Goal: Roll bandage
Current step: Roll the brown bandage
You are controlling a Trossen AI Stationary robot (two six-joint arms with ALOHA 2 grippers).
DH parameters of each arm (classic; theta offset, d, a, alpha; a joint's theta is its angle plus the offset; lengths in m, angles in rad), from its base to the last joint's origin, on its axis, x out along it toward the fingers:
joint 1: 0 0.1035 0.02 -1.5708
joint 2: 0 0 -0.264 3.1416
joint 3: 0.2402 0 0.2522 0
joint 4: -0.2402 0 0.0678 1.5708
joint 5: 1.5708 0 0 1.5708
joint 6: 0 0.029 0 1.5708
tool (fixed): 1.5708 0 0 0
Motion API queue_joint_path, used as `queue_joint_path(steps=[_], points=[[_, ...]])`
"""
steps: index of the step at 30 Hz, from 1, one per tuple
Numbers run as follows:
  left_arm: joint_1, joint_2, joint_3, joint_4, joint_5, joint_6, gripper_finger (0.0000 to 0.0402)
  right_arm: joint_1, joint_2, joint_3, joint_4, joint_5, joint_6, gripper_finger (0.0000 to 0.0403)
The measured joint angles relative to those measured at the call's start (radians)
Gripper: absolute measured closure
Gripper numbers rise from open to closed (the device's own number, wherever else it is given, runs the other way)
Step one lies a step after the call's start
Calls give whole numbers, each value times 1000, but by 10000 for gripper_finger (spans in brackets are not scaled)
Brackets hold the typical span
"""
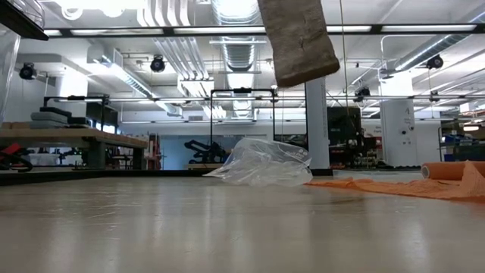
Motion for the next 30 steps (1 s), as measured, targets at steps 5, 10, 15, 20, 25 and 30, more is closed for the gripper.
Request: queue_joint_path(steps=[5, 10, 15, 20, 25, 30], points=[[-2, -50, -2, -1, -37, 17, 167, -1, 6, -4, -9, -50, -22, 332], [-1, -52, -40, 25, -18, -24, 175, -1, 4, -2, 9, -54, -65, 338], [-2, -47, -137, 164, -15, -68, 166, -1, 5, -3, 21, -46, -102, 334], [-2, -46, -216, 341, -15, -84, 141, -1, 6, -3, 14, -12, -146, 342], [1, -17, -244, 405, -14, -112, 122, -1, 6, -3, 13, 34, -177, 335], [1, 12, -244, 460, -14, -77, 124, -2, 6, -3, 12, 43, -179, 343]])
